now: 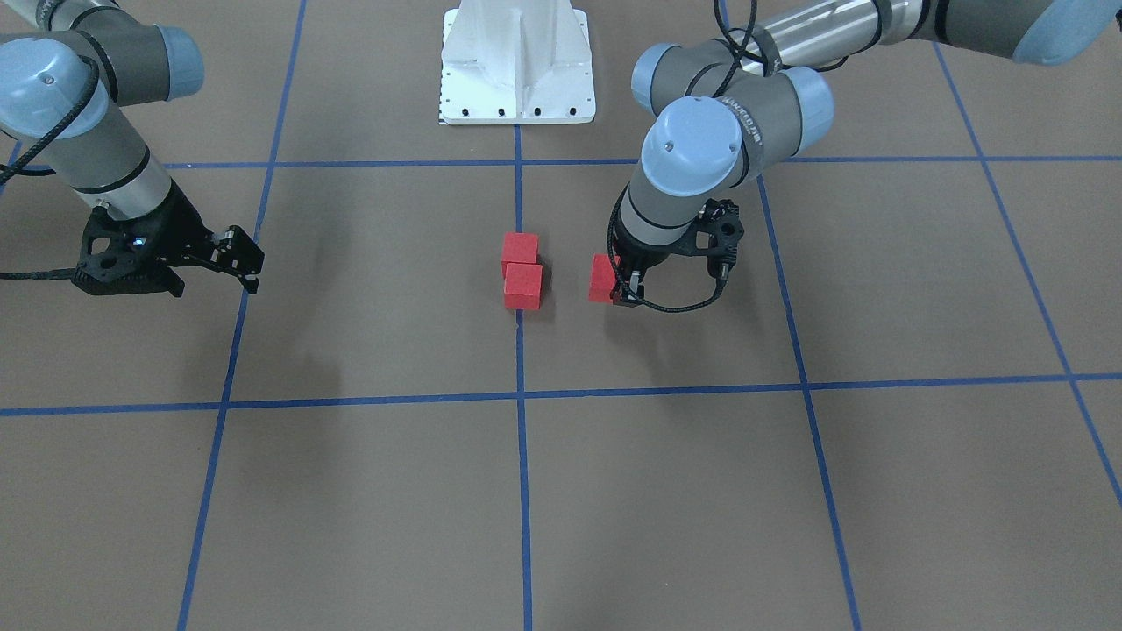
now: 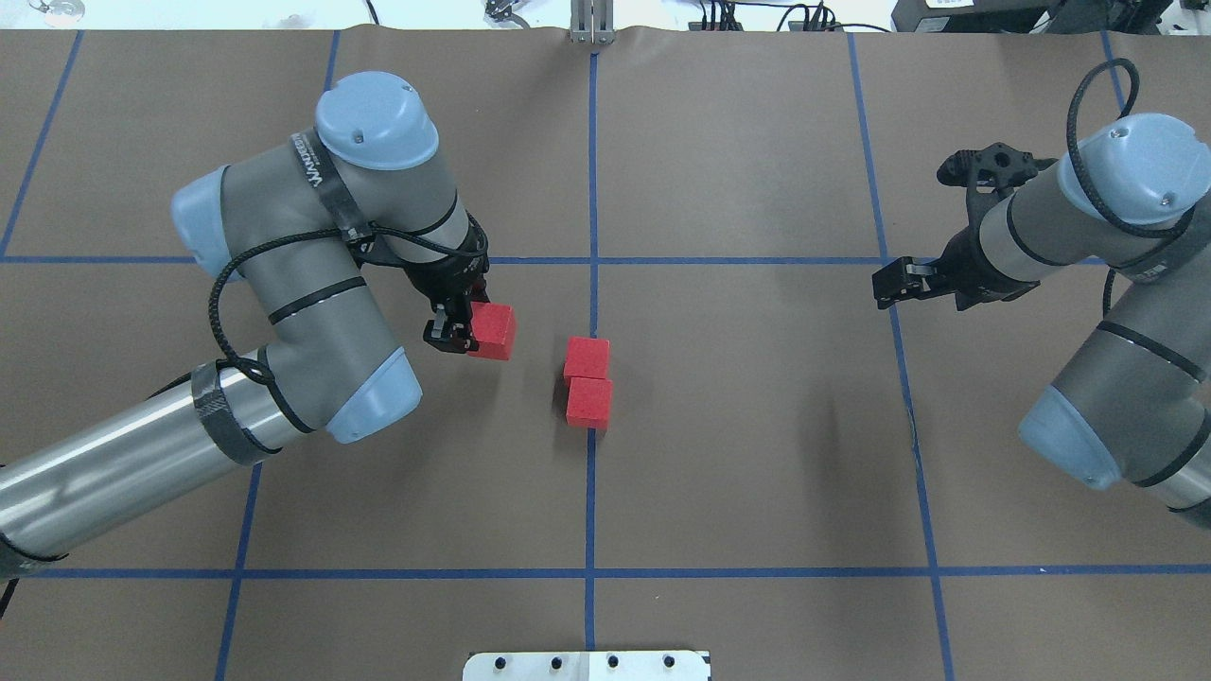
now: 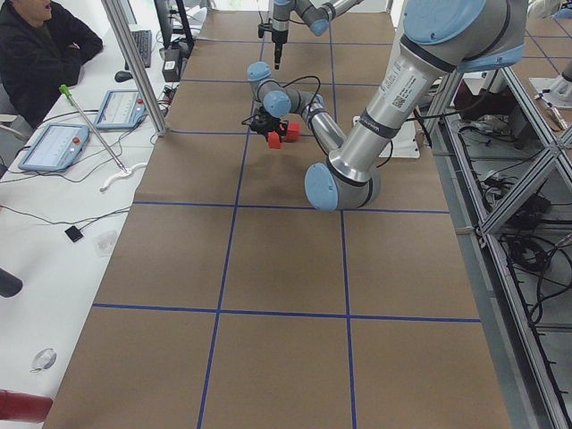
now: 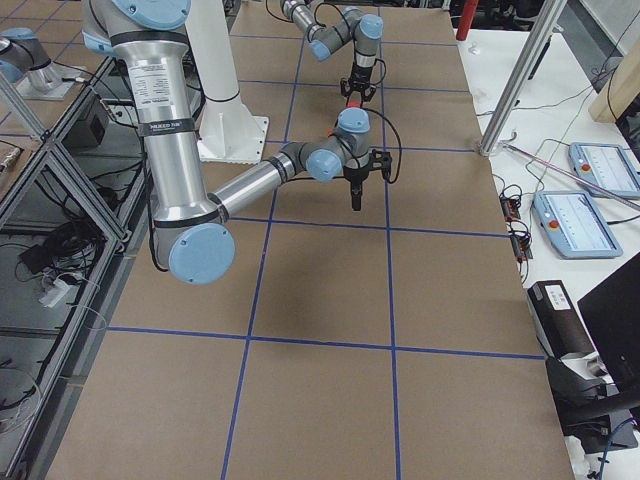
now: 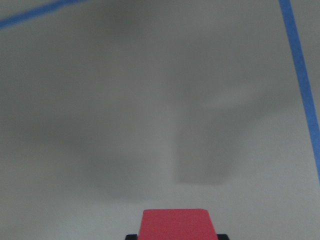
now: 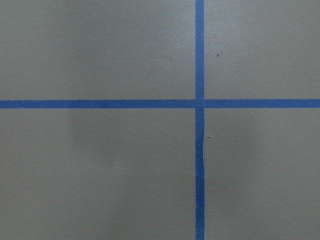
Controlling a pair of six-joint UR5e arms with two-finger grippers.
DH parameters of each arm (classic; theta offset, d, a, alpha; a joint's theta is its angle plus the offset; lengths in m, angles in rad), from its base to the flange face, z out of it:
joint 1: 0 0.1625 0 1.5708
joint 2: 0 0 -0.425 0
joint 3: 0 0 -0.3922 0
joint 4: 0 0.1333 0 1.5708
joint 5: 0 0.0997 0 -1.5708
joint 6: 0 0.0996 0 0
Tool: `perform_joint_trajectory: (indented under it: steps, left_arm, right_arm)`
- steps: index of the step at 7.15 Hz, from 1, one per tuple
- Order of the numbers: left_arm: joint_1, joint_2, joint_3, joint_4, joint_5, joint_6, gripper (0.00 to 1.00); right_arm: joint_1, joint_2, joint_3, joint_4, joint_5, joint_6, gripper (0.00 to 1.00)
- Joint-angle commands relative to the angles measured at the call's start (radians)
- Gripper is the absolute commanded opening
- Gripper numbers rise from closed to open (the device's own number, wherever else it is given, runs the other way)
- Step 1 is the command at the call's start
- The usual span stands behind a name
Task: Form red blocks into L shape at center
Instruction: 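Carry the cube with the left gripper beside the farther stacked cube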
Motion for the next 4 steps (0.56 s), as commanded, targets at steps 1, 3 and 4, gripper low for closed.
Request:
perform_joint_trajectory:
  steps: [1,3,4]
  left_arm:
    - [0.036,-0.041,0.085,-0.075,0.005,-0.063,0.0]
    - [0.056,-0.078,0.117,-0.073,0.02,-0.066,0.0]
    - [0.068,-0.084,0.118,-0.073,0.031,-0.066,0.0]
  right_arm:
    - [-0.001,-0.001,0.0,0.0,-0.001,0.001,0.99]
    - [-0.001,-0.001,-0.001,0.0,-0.001,0.002,0.99]
    - [-0.001,-0.001,-0.001,0.0,-0.001,0.002,0.99]
